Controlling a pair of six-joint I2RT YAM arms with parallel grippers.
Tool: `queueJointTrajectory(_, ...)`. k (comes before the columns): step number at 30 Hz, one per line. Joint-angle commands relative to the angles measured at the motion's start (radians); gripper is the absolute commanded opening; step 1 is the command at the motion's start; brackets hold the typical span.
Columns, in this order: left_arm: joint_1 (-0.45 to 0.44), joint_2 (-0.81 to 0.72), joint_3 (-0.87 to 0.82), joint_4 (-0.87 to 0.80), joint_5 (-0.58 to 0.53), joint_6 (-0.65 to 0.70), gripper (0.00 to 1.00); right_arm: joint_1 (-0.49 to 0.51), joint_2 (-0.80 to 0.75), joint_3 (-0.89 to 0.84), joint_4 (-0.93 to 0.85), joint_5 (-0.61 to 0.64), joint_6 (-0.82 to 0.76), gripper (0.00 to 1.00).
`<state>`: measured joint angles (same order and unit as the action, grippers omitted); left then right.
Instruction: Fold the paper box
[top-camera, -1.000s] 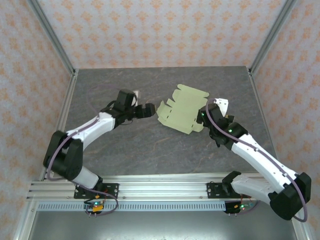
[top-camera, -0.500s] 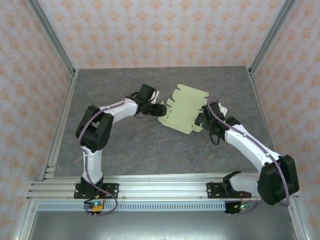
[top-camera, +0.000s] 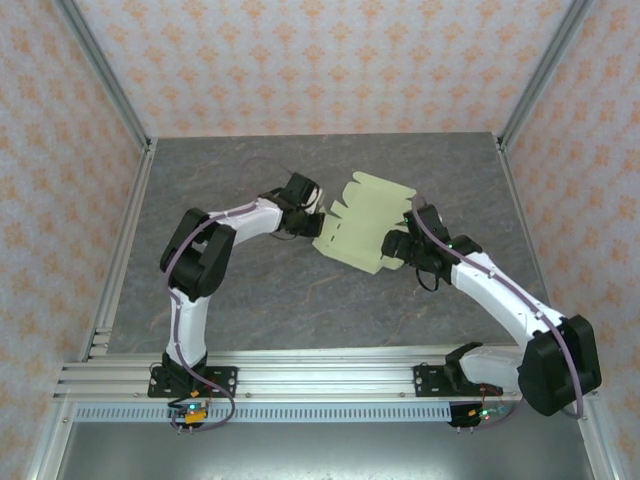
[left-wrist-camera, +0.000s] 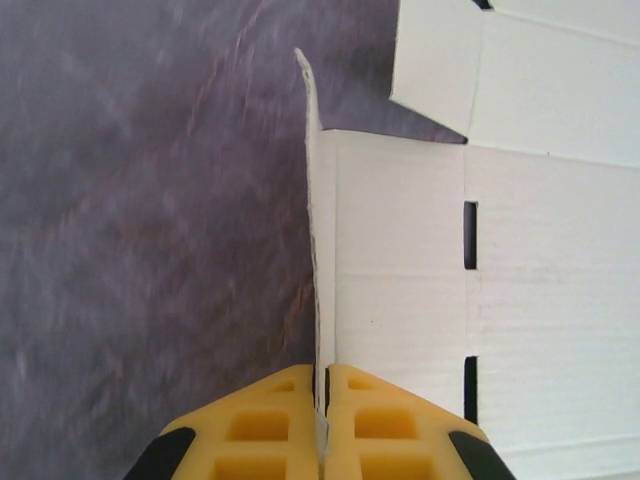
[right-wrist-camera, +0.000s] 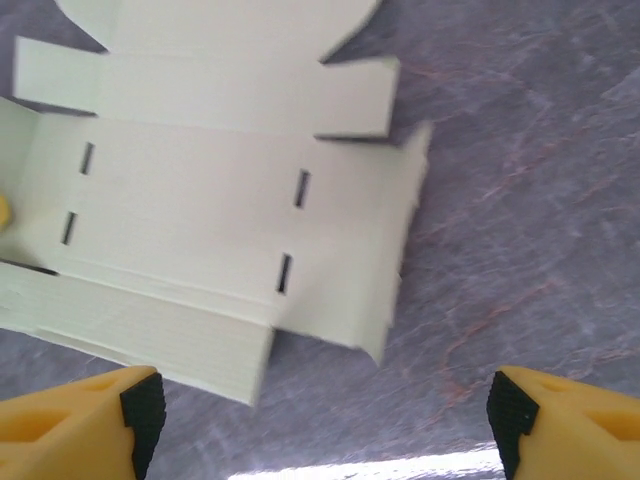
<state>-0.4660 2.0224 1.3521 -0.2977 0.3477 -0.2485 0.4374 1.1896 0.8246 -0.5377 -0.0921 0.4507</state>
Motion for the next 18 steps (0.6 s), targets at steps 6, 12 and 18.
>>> queueJointTrajectory(6, 0.0, -0.292, -0.399, 0.2, -0.031, -0.341, 0.0, 0.236, 0.112, 0.111, 0.027, 0.026, -0.091, 0.86)
queueJointTrajectory(12, -0.002, -0.351, -0.56, 0.339, 0.044, -0.55, 0.02, 0.389, 0.121, 0.052, 0.198, 0.025, -0.314, 0.87)
queueJointTrajectory(18, -0.003, -0.438, -0.599, 0.328, 0.019, -0.572, 0.02, 0.397, 0.121, 0.021, 0.253, -0.013, -0.281, 0.89)
